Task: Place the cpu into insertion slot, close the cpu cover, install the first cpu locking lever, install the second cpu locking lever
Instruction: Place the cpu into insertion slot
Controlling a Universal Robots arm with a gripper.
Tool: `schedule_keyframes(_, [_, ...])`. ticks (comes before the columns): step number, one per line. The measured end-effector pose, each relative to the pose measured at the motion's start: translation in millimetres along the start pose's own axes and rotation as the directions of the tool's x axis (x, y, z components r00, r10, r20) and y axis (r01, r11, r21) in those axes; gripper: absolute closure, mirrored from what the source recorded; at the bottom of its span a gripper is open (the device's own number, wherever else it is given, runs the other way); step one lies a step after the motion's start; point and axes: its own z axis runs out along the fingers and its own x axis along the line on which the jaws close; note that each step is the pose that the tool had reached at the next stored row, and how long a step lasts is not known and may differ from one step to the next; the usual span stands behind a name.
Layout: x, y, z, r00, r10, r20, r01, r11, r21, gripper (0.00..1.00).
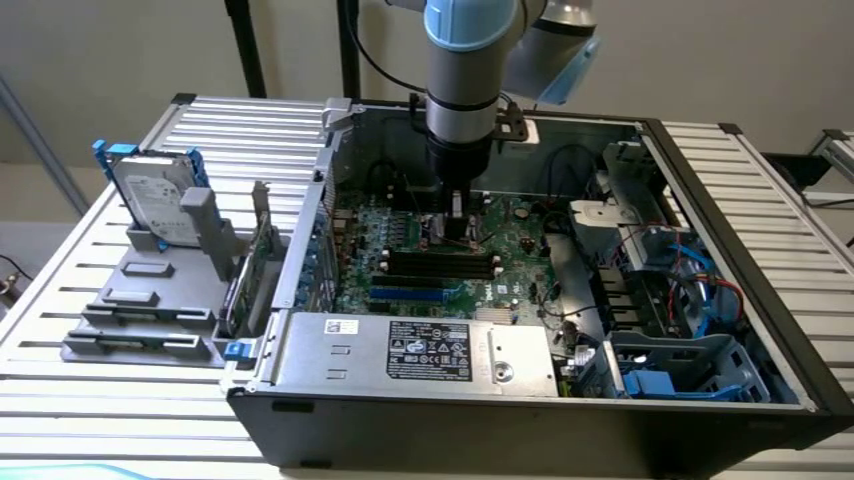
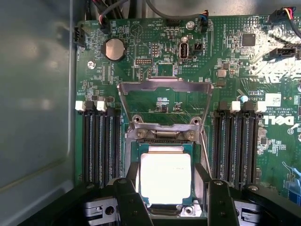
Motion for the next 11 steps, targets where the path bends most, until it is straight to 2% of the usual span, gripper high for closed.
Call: schedule_keyframes(11, [-0.3, -1.3, 4.3, 0.9996, 0.026, 0.0079, -0.026, 0.9997, 0.0011, 0.46])
